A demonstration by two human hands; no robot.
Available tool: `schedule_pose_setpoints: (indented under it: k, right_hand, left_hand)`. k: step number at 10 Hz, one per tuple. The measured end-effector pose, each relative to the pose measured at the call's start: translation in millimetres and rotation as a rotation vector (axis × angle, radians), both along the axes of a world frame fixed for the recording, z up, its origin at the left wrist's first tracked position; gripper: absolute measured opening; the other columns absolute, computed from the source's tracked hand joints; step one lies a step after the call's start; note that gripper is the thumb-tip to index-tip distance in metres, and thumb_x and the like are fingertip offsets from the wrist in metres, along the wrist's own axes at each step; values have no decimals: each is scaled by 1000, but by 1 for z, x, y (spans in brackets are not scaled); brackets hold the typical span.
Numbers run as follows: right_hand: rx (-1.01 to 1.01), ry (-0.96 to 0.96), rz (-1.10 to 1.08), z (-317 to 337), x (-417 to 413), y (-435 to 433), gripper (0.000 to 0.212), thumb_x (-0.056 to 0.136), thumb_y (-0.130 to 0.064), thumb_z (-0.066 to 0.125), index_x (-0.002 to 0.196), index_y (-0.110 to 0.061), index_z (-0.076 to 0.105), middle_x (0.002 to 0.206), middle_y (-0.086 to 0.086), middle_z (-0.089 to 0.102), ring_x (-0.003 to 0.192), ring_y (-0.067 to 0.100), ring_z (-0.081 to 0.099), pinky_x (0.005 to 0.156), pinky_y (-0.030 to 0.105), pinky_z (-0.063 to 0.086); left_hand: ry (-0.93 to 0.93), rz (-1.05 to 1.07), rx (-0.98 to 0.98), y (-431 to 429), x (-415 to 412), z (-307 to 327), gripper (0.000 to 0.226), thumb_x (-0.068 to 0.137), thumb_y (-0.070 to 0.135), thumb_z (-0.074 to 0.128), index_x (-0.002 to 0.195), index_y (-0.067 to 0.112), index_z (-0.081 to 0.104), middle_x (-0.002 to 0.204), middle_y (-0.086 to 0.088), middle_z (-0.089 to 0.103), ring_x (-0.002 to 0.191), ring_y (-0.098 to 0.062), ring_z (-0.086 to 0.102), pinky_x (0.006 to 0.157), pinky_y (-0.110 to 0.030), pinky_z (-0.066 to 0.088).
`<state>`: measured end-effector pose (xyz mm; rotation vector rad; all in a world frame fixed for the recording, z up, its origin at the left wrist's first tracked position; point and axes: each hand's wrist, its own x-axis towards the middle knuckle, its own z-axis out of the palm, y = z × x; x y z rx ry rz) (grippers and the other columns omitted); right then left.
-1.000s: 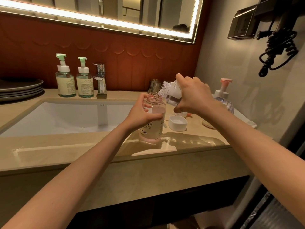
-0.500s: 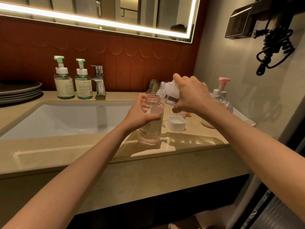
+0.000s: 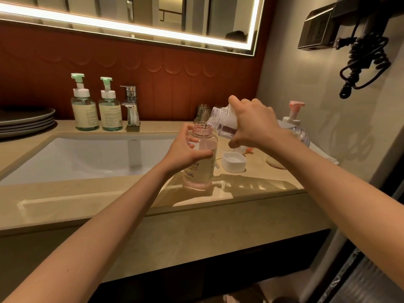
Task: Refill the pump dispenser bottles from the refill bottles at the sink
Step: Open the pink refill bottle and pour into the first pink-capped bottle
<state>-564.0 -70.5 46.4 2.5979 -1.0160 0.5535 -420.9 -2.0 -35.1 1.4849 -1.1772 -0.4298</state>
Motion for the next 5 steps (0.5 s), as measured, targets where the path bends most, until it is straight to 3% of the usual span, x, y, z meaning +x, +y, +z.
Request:
schedule_pose_setpoints:
  k: [5]
  right_hand:
    - [10,-1,-5,0,0,0,91,63,-33,83,136,-18,29,117,7,52,110,26,44,88,44,41]
  left_hand:
    - [0,-7,4,1,-2,1,69,74,18,76,129,19,34,128,-5,47,108,-19,45,82,-31,37]
